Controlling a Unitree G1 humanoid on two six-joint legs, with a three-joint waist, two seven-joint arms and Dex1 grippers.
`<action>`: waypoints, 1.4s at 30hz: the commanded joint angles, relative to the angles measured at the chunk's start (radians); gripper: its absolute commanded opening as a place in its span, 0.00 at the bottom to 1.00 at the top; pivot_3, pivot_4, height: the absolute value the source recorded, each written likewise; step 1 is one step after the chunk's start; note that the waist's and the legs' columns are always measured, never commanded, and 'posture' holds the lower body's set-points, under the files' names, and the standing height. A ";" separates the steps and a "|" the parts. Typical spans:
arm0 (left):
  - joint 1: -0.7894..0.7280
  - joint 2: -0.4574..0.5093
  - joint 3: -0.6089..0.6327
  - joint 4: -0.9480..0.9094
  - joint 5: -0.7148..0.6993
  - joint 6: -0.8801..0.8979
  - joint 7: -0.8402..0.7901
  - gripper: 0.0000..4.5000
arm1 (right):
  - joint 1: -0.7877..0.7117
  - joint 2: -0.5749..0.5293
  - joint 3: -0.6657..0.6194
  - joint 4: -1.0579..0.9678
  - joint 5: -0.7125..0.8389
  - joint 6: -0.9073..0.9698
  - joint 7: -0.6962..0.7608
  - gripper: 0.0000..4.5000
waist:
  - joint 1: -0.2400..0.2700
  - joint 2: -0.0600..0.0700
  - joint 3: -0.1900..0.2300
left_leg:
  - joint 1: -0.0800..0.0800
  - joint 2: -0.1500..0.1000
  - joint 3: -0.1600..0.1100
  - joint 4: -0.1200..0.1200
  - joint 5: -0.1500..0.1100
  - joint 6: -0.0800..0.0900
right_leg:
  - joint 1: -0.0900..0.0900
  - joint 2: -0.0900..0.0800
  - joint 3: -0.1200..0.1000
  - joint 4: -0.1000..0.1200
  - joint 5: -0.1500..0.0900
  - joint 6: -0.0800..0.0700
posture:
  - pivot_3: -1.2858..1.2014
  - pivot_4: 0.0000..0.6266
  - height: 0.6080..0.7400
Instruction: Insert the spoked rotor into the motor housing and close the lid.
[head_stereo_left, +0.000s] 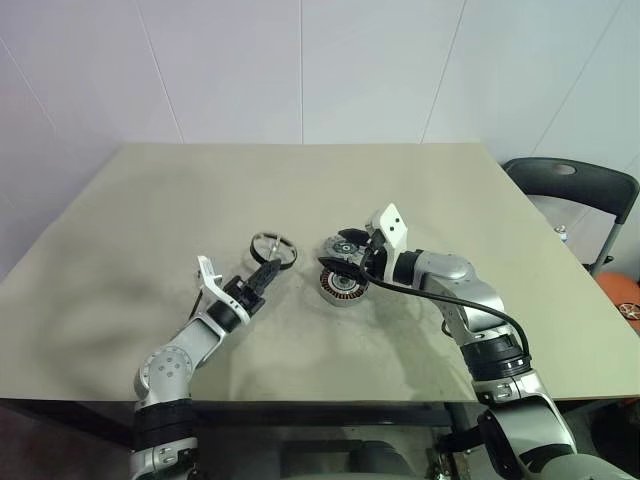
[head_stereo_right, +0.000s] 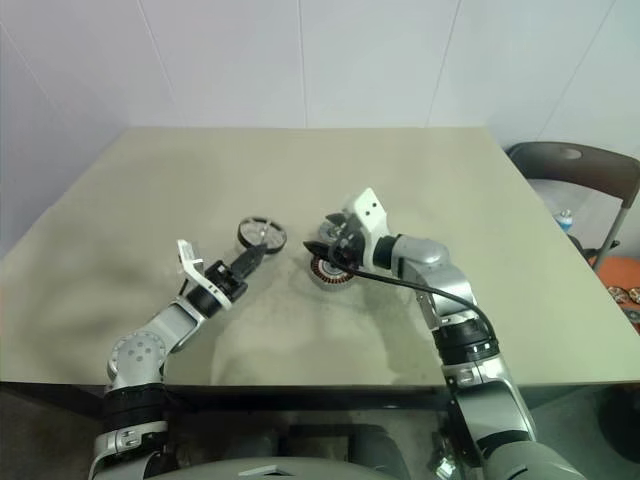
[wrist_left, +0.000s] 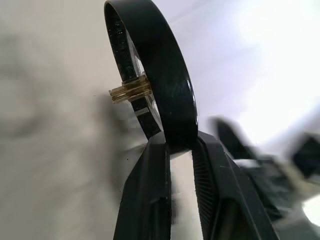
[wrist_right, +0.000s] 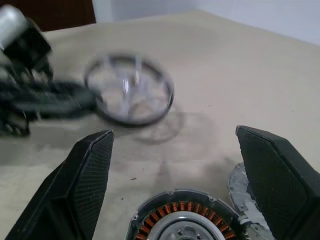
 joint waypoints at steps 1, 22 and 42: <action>0.004 0.019 -0.021 -0.060 -0.051 0.008 -0.081 0.08 | 0.002 -0.045 -0.063 -0.032 0.070 0.024 0.059 0.91 | 0.002 0.000 0.000 | 0.000 0.000 0.000 0.000 0.000 0.000 | 0.000 0.000 0.000 0.000 0.000 0.000 | 0.52 0.00 1.00; -0.263 -0.032 -0.198 0.368 0.120 0.021 -0.346 0.08 | 0.136 -0.239 -0.096 -0.131 0.126 0.104 0.164 0.91 | 0.002 -0.002 0.002 | 0.000 -0.003 0.000 0.001 0.000 0.002 | 0.002 0.004 0.000 -0.004 0.001 0.003 | 0.52 0.00 1.00; -0.042 0.336 -0.440 0.022 0.745 -0.563 -0.301 0.99 | 0.099 -0.175 -0.021 -0.109 0.108 0.101 0.143 0.91 | 0.006 0.000 0.003 | 0.001 -0.001 0.000 0.000 -0.001 0.001 | 0.002 0.000 0.001 -0.004 -0.001 -0.001 | 0.52 0.00 1.00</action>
